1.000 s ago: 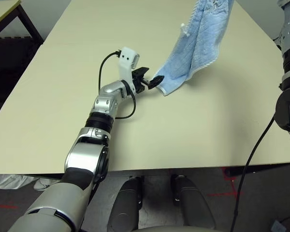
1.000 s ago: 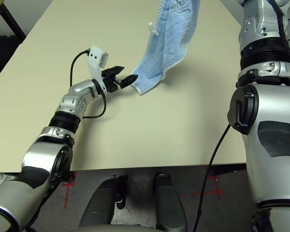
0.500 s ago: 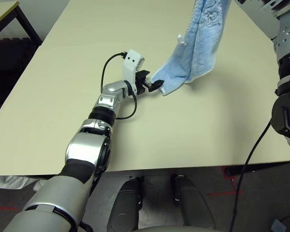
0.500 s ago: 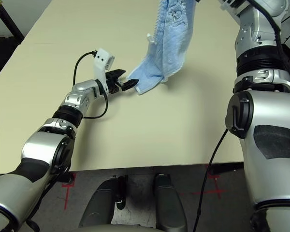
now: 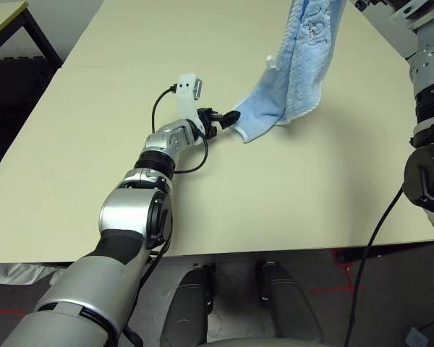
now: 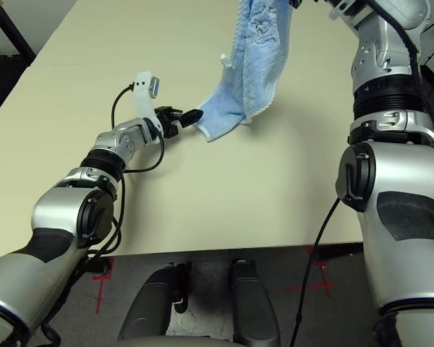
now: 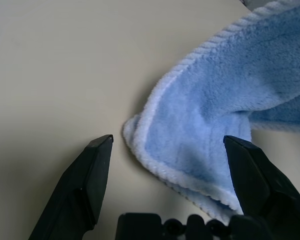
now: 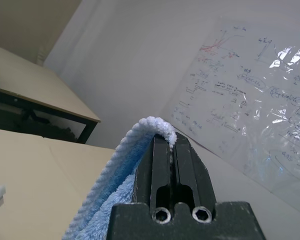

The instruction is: Fold the towel and set it aside.

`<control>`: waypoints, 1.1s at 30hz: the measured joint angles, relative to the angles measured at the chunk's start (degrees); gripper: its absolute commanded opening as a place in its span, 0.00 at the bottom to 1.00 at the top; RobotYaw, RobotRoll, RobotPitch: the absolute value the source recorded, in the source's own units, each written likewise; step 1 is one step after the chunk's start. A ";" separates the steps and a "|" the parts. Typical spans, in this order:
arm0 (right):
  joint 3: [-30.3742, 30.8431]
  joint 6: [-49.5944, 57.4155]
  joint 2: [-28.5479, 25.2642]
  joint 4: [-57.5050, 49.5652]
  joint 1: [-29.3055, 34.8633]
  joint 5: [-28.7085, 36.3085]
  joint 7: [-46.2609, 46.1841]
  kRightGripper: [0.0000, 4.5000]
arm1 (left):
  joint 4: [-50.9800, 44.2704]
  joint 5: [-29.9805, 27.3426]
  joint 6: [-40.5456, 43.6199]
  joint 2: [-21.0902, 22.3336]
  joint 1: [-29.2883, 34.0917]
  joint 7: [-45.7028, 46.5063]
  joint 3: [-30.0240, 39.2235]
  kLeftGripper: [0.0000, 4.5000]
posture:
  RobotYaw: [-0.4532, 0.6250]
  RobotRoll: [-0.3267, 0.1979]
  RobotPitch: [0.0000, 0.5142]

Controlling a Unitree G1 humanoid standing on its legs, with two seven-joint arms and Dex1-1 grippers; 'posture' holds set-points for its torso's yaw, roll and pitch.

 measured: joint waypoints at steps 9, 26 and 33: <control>0.02 1.65 0.10 -2.61 0.82 0.01 -0.17 0.00 | 1.60 0.01 0.31 -0.60 -0.20 1.56 0.93 0.86 | 0.38 0.62 0.29; 0.11 3.00 0.25 -4.35 3.04 -0.02 -1.95 0.00 | 1.50 -0.71 3.03 0.21 -0.98 -1.01 2.75 0.00 | 0.39 0.62 0.27; -2.90 7.28 -5.12 -4.27 11.57 0.53 -8.66 0.00 | -9.23 -3.45 10.26 11.21 -0.27 -5.69 3.99 0.00 | 0.41 0.62 0.28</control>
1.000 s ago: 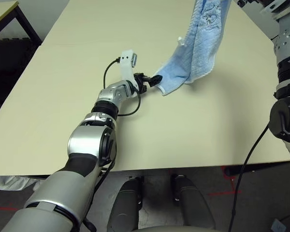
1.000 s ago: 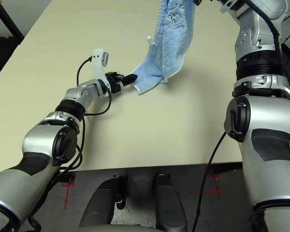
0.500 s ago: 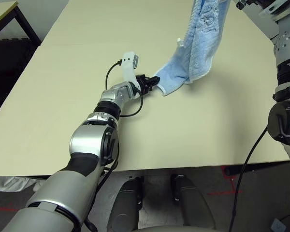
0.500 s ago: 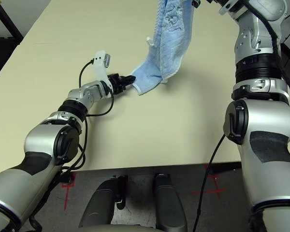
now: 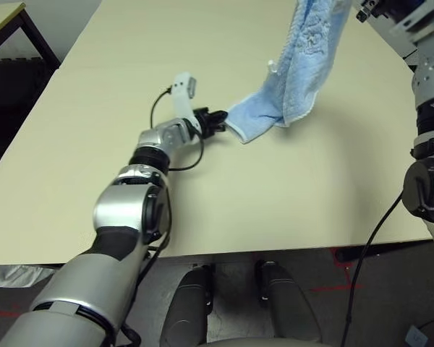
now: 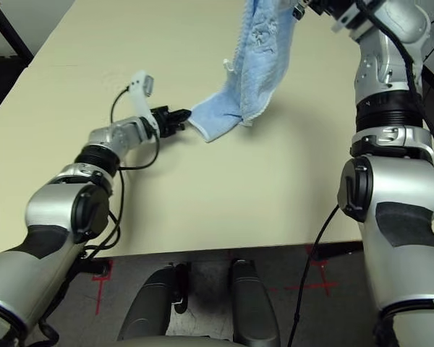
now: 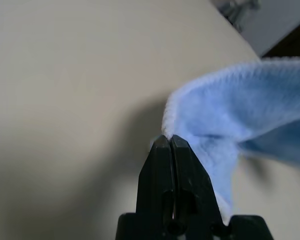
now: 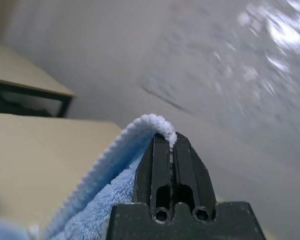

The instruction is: Fold the towel and set it aside.

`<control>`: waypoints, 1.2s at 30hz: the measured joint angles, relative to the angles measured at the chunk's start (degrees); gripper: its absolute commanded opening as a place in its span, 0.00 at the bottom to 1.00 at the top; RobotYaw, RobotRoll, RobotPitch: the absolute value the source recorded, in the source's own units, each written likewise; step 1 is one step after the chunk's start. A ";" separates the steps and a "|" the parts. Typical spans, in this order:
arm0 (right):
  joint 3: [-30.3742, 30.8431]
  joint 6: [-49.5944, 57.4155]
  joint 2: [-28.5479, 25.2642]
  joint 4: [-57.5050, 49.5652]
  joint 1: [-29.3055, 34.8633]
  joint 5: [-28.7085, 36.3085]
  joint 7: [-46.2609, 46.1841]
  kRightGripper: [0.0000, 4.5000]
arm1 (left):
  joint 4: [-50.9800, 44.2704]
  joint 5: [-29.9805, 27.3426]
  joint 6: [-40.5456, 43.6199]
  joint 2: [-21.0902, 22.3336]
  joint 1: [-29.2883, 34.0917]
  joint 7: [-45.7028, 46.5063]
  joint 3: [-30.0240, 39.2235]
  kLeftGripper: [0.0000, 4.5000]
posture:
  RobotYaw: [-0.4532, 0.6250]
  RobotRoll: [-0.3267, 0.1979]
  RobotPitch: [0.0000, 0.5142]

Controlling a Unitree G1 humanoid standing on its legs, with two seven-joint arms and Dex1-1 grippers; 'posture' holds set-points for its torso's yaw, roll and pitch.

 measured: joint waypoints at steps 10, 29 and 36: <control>-6.16 27.31 -5.53 -12.71 20.21 9.03 -3.78 0.00 | -36.82 -8.04 22.61 17.40 6.63 -1.36 1.95 0.00 | 0.47 0.62 0.35; 4.32 12.95 -1.26 19.42 -7.26 -4.72 -15.50 0.00 | -1.13 4.72 -8.20 19.32 -10.93 4.06 -8.99 0.00 | 0.52 0.62 0.48; -3.31 0.27 -1.58 19.56 -9.76 0.31 -9.75 0.00 | 2.81 3.39 -21.47 20.25 -19.73 3.14 -3.93 0.00 | 0.50 0.62 0.48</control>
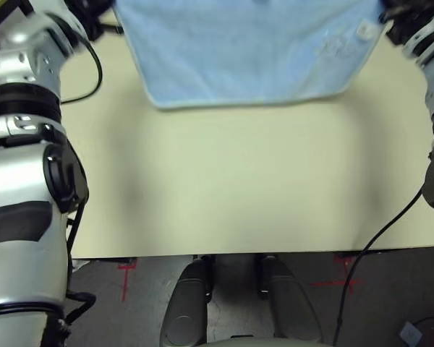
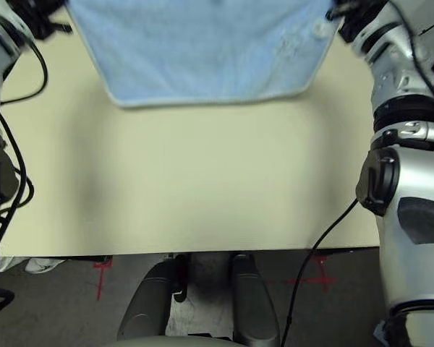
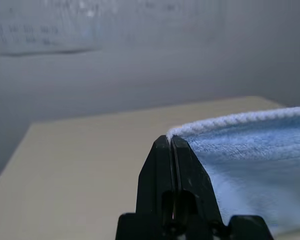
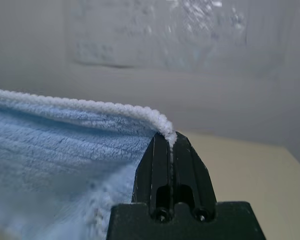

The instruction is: Fold the towel and set it aside.

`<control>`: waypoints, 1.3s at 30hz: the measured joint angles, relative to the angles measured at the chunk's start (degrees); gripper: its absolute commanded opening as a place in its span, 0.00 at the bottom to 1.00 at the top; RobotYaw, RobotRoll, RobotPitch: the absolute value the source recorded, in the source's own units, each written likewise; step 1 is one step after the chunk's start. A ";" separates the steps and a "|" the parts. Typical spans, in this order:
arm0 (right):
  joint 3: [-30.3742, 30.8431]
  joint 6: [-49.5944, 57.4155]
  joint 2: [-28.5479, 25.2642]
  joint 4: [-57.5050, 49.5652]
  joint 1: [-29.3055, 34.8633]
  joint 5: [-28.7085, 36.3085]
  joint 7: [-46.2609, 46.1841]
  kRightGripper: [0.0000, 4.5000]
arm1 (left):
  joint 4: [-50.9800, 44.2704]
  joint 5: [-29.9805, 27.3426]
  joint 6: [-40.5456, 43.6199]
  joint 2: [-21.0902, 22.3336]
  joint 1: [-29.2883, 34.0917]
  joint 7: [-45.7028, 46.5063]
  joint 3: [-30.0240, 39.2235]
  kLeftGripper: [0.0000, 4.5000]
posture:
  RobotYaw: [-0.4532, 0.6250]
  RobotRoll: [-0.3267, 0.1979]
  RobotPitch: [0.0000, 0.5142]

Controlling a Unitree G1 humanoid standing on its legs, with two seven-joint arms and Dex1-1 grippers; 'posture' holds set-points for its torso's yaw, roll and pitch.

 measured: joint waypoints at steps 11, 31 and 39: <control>12.02 4.20 -4.43 -10.55 28.36 -5.96 28.55 0.00 | -33.89 -1.41 25.49 16.65 46.56 -32.27 -10.90 0.00 | 0.50 0.62 0.50; 17.34 6.24 -13.31 -20.09 30.66 -8.35 44.36 0.00 | -34.69 1.09 24.90 21.05 39.70 -44.32 -15.21 0.00 | 0.49 0.62 0.48; 17.25 2.14 -13.34 -19.45 32.57 -7.83 45.28 0.00 | -37.83 -1.02 26.60 25.69 45.03 -53.50 -17.00 0.00 | 0.50 0.62 0.49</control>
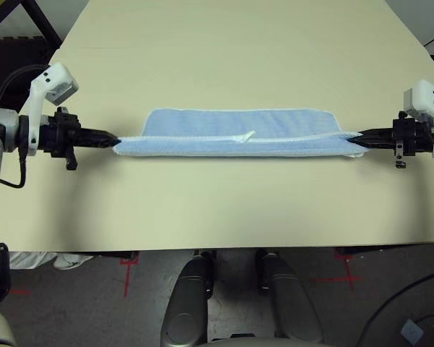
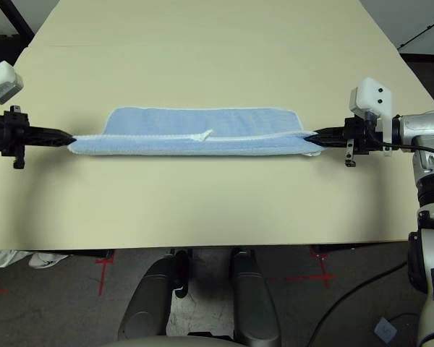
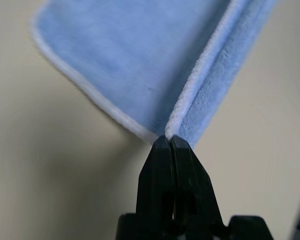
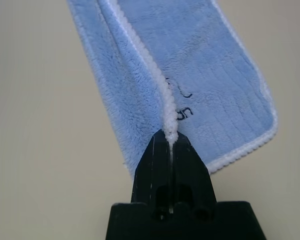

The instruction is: Fold the towel and set it aside.

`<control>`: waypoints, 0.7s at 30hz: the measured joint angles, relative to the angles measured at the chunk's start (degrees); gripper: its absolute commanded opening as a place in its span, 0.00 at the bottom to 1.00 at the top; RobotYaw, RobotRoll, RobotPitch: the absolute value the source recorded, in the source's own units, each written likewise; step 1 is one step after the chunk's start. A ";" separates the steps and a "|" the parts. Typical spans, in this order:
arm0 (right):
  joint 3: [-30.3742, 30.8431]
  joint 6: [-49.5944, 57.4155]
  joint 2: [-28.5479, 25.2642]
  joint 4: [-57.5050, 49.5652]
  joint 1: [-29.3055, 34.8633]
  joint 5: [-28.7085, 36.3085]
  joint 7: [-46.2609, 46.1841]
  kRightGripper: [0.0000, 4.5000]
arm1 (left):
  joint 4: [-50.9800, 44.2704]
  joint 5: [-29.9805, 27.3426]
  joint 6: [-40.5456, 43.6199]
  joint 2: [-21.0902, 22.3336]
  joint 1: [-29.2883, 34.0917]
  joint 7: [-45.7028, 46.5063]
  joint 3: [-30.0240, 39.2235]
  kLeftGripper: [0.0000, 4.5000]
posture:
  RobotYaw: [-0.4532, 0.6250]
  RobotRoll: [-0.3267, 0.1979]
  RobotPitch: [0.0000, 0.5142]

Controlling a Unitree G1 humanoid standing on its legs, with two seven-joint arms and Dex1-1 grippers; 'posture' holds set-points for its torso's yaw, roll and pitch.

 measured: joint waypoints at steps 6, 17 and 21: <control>-1.12 -1.83 -0.05 -1.38 6.94 2.39 0.27 0.00 | -7.54 -6.44 4.62 4.27 3.52 -1.71 -0.56 0.00 | 0.50 0.62 0.49; -2.64 -1.75 -1.12 -5.28 11.78 3.70 -2.43 0.00 | -7.58 -4.59 5.53 0.26 -1.32 -0.78 -3.29 0.00 | 0.48 0.62 0.48; -2.83 -1.33 -1.03 -3.85 9.17 3.63 -5.21 0.00 | -1.20 -1.15 2.43 -4.62 -6.52 2.65 -4.06 0.00 | 0.47 0.62 0.47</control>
